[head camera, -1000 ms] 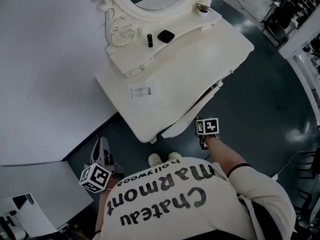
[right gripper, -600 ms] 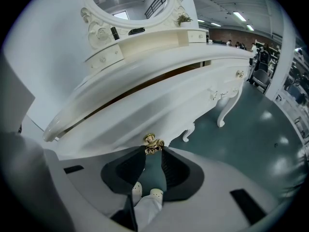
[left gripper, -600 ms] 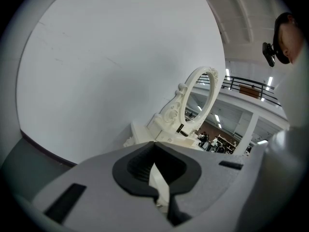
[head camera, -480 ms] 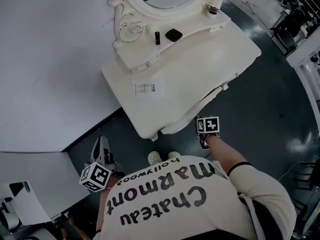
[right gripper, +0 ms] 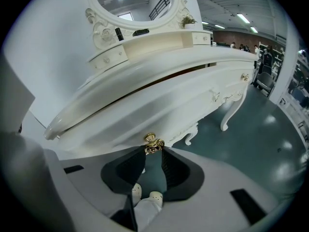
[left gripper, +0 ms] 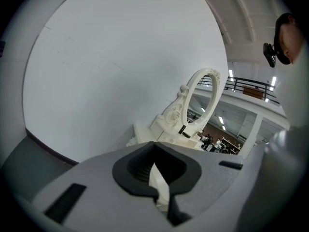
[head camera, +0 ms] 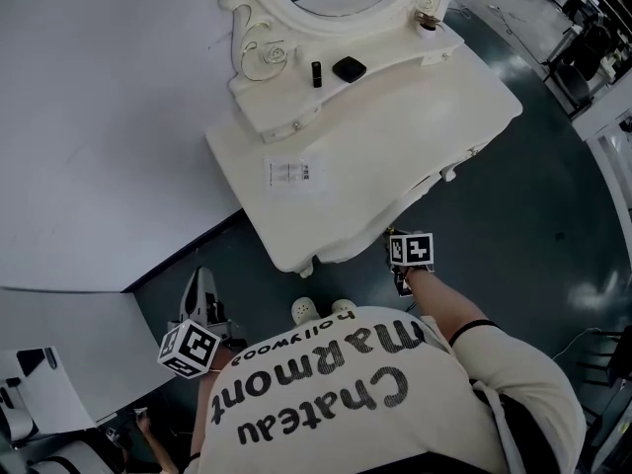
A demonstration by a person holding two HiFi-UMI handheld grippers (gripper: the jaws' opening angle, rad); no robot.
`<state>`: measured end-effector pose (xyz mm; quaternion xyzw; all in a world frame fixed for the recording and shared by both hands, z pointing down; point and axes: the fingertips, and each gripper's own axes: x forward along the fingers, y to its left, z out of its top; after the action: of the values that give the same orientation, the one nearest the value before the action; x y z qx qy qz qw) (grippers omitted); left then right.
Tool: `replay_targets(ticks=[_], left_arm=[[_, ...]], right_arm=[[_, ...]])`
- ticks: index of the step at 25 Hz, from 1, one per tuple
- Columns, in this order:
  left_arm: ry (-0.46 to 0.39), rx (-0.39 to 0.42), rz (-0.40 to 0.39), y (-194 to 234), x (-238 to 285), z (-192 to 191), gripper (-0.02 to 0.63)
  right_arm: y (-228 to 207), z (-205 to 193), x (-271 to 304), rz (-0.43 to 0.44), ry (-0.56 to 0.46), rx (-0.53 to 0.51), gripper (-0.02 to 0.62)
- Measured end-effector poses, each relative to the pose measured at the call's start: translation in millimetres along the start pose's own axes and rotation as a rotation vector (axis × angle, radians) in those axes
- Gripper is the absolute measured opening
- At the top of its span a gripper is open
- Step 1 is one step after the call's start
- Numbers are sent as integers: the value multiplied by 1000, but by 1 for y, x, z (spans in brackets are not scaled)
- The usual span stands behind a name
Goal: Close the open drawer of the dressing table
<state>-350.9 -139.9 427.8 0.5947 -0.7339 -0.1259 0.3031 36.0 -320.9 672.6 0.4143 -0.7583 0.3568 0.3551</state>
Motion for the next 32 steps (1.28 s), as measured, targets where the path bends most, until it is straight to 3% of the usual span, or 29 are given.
replay_targets(ticks=[26,28,29,30,32], left_arm=[[-34,-9,60,-1,0,3,8],[-35,-8,60,-3,3,3,8],[-35,-8,60,-4,4,2,8],[-34,-8,61,-5,5,1,8],[-31,-6,64,-7,5,-1,8]], right_arm=[[11,19,15,51,-13,-40,123],[12,15,19,59,24,-65,123],[9,8,23,46,70,-90,113],[2,-1,26,10,118,-114,60],[-20,-13,24,-76,138,-98,43]])
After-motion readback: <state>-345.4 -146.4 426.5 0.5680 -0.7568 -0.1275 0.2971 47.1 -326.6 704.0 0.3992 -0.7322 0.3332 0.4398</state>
